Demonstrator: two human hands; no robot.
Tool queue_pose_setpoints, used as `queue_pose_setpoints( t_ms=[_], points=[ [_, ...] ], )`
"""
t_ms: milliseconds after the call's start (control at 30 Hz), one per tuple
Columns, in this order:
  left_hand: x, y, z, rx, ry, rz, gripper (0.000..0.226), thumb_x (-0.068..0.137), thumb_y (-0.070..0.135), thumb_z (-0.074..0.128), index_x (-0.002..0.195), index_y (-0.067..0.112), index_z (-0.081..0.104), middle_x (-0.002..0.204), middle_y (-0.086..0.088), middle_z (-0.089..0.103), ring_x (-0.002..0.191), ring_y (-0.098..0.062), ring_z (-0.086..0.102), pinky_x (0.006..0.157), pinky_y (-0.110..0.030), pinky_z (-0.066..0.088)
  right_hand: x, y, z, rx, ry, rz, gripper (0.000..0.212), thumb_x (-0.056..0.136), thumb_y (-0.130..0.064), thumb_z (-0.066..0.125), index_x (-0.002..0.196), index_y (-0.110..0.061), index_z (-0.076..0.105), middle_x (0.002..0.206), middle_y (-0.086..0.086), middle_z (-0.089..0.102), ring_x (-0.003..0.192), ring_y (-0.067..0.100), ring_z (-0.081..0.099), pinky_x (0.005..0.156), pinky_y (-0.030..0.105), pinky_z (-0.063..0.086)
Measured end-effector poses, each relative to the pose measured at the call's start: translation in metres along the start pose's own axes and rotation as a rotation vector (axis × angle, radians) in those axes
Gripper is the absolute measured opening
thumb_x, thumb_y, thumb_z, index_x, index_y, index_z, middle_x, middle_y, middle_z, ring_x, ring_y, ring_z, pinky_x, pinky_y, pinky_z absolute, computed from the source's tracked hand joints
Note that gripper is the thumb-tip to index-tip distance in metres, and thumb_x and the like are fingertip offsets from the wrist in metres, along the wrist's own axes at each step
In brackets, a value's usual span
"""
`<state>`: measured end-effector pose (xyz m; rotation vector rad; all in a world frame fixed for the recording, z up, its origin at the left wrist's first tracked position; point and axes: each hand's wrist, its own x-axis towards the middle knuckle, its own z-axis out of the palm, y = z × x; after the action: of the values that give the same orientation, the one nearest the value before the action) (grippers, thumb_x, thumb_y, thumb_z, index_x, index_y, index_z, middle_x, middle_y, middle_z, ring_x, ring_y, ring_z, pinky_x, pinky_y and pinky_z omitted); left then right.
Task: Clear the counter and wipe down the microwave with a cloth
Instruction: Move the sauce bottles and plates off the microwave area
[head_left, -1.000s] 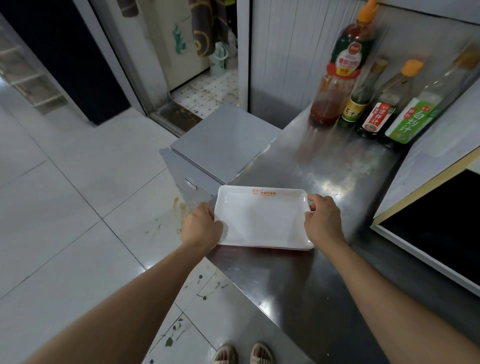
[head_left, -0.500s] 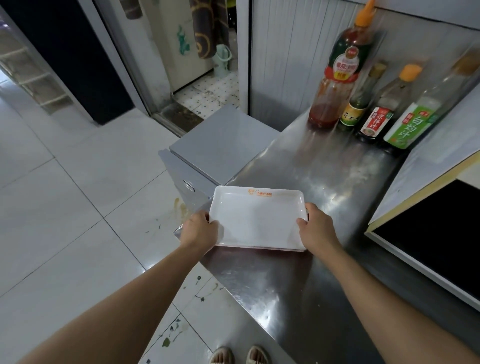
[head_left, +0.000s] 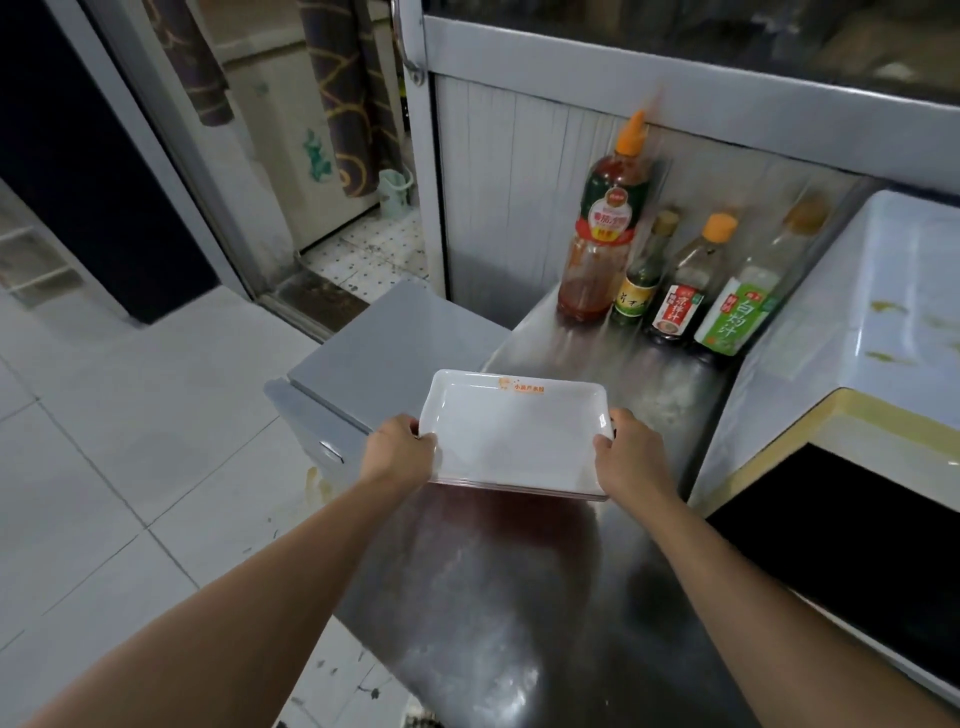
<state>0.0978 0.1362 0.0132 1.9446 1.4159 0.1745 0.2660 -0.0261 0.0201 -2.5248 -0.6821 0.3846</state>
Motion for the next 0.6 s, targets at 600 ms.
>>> queue_pose_setpoints(
  t_ms=[600],
  points=[
    [0.188, 0.102, 0.05, 0.119, -0.165, 0.294, 0.022, 0.089, 0.017, 0.05, 0.103, 0.006, 0.064, 0.101, -0.013, 0.066, 0.095, -0.031, 0.059, 0.077, -0.032, 0.045, 0.128, -0.004, 0.023, 0.099, 0.147, 0.406, 0.03, 0.09, -0.007, 0.046, 0.12, -0.005, 0.047, 0.119, 0.017, 0.057, 0.108, 0.033, 0.054, 0.082, 0.034, 0.042]
  ],
)
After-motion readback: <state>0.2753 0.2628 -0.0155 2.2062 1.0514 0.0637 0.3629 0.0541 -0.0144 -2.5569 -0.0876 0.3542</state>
